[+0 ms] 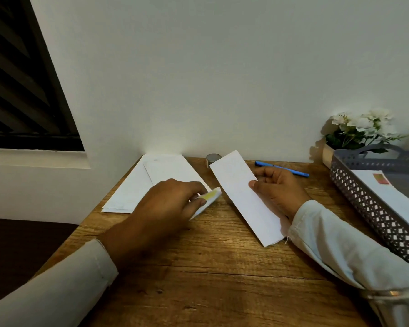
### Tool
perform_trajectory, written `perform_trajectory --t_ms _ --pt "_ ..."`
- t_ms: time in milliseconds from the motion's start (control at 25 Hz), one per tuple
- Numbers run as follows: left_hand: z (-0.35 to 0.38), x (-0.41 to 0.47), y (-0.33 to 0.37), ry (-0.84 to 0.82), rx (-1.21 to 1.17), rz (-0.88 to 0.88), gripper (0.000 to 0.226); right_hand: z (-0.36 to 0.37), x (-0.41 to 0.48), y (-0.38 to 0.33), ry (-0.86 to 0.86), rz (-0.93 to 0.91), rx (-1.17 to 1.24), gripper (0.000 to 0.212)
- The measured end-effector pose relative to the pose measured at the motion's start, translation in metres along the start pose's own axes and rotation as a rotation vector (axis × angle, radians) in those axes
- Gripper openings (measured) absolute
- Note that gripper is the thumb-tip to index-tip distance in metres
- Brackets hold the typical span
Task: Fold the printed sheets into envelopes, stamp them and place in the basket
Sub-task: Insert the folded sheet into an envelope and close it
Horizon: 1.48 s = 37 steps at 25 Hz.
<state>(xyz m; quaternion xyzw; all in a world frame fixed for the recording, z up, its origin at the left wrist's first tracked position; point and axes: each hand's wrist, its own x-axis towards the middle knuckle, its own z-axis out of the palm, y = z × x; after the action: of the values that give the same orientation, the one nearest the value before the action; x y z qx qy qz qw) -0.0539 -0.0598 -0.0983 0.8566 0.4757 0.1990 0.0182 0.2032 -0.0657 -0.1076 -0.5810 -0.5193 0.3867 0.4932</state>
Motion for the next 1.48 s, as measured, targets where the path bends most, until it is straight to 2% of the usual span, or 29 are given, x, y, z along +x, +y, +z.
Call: perform_trajectory --t_ms 120,280,480,680,800,1000,1160,1320,1480 --pt "0.001 0.000 0.009 -0.001 0.055 0.030 0.035 -0.005 0.003 0.002 0.028 -0.009 -0.011 0.017" --pt "0.004 0.002 0.012 0.087 0.011 0.030 0.021 -0.006 0.005 0.003 0.024 -0.008 -0.028 0.018" --pt "0.016 0.021 0.010 0.156 0.022 -0.025 0.038 -0.009 0.006 0.002 0.051 -0.026 -0.005 0.026" --pt "0.024 0.040 0.016 0.120 -0.011 -0.074 0.045 -0.014 0.006 0.002 0.093 -0.025 0.040 0.028" --pt "0.027 0.047 0.017 0.137 -0.030 -0.100 0.042 -0.019 0.008 0.002 0.080 -0.012 0.003 0.025" --pt "0.032 0.049 0.014 0.093 -0.009 -0.094 0.046 -0.025 0.011 0.001 0.058 -0.032 0.055 0.026" --pt "0.033 0.051 0.013 0.064 -0.002 -0.087 0.049 -0.024 0.013 0.005 0.017 -0.030 -0.005 0.025" --pt "0.035 0.049 0.011 0.042 -0.018 -0.111 0.052 -0.026 0.014 0.007 -0.023 -0.017 0.004 0.034" --pt "0.032 0.049 0.011 0.049 -0.045 -0.115 0.053 -0.028 0.014 0.004 -0.033 -0.005 -0.050 0.026"
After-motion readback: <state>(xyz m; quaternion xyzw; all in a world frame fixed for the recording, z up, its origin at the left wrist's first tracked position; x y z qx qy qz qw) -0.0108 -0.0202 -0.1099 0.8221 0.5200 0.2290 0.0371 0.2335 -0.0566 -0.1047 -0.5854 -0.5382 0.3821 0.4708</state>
